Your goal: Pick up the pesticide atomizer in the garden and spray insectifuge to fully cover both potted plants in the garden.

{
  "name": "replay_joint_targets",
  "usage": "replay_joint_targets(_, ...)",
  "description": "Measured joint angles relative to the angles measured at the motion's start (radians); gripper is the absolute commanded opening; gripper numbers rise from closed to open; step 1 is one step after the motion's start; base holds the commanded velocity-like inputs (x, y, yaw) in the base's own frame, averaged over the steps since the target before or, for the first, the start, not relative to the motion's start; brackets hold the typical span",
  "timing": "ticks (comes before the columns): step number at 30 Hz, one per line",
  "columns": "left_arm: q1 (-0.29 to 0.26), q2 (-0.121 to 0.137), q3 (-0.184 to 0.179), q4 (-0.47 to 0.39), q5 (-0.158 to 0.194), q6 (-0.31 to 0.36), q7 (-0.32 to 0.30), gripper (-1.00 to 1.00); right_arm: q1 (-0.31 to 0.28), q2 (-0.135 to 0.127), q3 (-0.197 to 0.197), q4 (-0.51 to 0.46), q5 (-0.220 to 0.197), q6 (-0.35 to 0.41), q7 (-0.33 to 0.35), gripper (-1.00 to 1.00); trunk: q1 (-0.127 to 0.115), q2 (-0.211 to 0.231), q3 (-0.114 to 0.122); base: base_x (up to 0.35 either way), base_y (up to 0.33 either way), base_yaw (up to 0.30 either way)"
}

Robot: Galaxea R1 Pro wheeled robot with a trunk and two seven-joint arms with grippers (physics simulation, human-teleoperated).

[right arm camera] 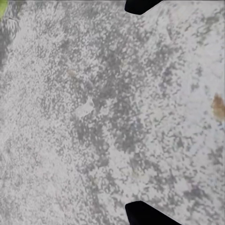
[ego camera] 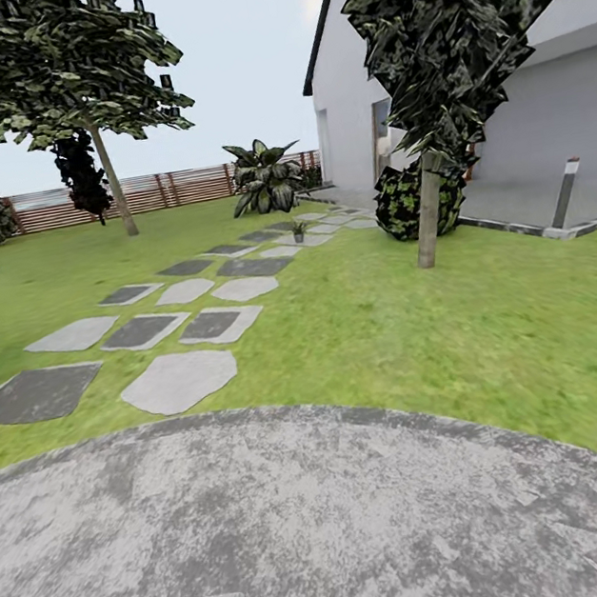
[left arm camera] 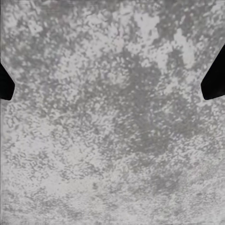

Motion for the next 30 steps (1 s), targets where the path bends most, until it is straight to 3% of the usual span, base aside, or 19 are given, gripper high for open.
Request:
replay_joint_targets(18,0.0,0.0,0.0,0.0,0.0,0.0,0.0,1.0,0.0,0.0,-0.001,0.0,0.0,0.0,-0.001,1.0,0.0,0.0,0.0,0.333,-0.085,0.005)
replay_joint_targets(30,0.0,0.0,-0.001,0.0,0.0,0.0,0.0,1.0,0.0,0.0,0.0,0.002,0.0,0.0,-0.003,1.0,0.0,0.0,0.0,0.337,-0.074,0.228)
